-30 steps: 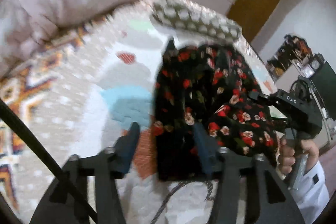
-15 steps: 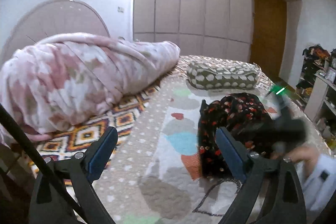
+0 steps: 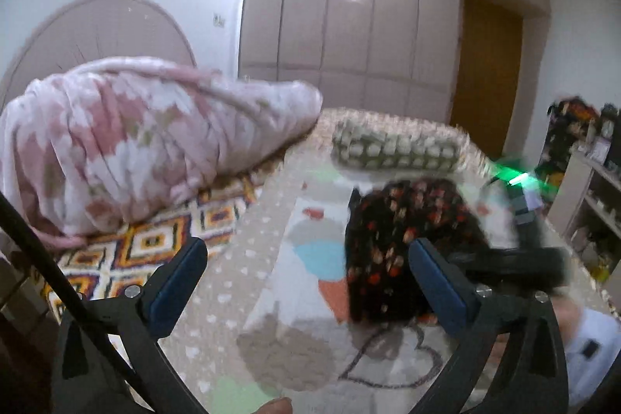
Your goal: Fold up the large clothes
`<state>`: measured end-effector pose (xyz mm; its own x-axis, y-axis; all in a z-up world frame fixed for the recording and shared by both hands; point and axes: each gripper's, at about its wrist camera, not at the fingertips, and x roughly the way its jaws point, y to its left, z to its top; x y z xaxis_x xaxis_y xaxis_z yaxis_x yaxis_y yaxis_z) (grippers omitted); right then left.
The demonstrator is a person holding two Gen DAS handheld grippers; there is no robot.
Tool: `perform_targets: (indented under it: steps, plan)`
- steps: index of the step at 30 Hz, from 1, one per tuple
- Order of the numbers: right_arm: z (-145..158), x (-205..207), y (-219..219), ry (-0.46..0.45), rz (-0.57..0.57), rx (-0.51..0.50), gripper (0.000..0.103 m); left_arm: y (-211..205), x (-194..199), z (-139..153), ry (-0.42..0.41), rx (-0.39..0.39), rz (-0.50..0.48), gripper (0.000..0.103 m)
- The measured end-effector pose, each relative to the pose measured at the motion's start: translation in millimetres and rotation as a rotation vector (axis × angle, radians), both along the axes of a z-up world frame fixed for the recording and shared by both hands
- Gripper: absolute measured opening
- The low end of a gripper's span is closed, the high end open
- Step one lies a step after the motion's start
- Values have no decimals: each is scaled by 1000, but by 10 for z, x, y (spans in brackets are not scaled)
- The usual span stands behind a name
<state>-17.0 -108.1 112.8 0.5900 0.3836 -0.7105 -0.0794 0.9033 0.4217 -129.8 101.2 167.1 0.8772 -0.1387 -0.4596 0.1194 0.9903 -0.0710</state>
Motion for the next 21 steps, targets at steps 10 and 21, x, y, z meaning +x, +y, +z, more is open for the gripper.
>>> perform_targets:
  steps: [10,21]
  plan:
    - [-329,-469,-487,3,-52,-47,44,-347,178,-446,160,71,-13,103]
    - [-106,-1091,-695,-85,-148,-131,55,-611,230,-846,285,116,-35,103]
